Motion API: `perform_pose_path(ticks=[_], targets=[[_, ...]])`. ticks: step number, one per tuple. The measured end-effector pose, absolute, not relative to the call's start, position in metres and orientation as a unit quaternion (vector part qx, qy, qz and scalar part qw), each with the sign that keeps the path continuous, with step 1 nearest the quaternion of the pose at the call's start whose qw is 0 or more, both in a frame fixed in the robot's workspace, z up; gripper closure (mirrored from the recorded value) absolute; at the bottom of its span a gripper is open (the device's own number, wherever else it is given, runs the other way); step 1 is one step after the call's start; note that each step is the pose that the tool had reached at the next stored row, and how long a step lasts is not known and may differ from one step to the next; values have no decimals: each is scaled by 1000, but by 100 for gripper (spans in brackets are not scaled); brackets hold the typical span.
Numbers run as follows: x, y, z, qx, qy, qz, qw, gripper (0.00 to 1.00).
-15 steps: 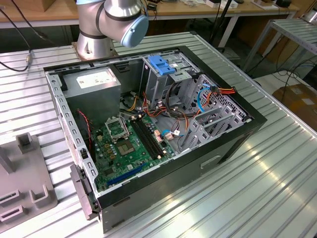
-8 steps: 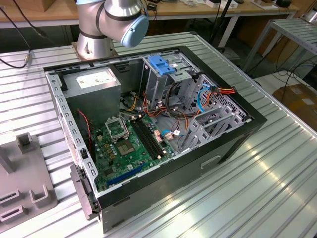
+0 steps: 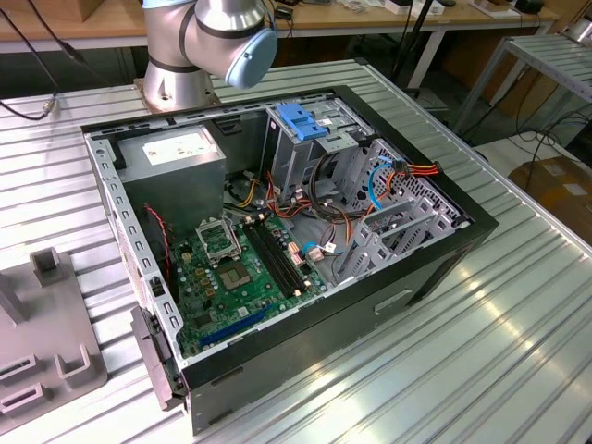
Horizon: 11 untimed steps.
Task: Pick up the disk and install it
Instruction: 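Pick up the disk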
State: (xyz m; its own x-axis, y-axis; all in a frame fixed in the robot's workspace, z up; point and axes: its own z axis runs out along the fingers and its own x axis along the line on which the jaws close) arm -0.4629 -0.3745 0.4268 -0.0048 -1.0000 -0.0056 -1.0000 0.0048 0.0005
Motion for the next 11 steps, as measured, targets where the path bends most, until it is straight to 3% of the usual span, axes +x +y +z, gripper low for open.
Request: perform_pose_path(ticks=[11], targets=[[-463,-375,444,-705,709,3,1,63]])
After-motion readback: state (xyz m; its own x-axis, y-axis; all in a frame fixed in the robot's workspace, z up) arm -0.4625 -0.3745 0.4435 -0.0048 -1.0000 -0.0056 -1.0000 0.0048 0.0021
